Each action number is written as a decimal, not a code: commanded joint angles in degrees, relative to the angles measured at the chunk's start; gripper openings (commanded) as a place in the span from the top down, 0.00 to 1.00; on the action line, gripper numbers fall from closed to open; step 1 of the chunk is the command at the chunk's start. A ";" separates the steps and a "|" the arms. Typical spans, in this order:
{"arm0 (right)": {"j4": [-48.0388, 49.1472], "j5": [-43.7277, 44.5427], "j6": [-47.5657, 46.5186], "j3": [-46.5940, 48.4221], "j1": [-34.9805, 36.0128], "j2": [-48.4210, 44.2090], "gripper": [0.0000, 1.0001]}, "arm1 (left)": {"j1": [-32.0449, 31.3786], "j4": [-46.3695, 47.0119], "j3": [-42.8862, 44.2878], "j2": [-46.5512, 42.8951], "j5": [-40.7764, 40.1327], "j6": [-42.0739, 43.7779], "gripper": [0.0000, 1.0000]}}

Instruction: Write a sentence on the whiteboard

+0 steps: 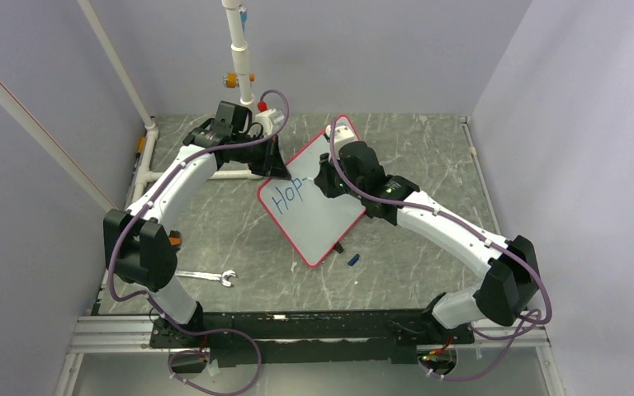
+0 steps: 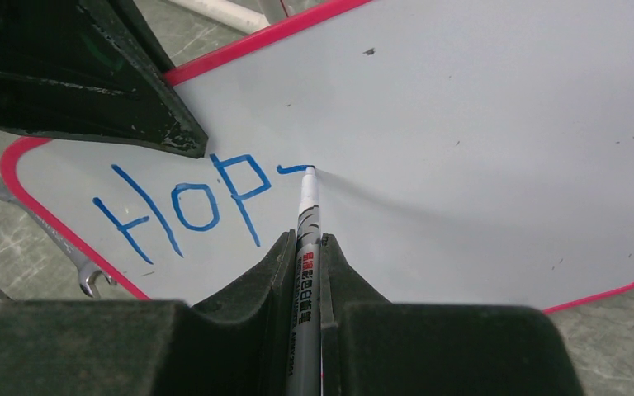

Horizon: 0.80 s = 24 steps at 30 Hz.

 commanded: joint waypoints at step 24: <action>1.83 -3.77 0.75 4.85 -0.69 2.83 1.00 | -0.64 0.48 0.43 -0.65 -6.75 5.41 1.00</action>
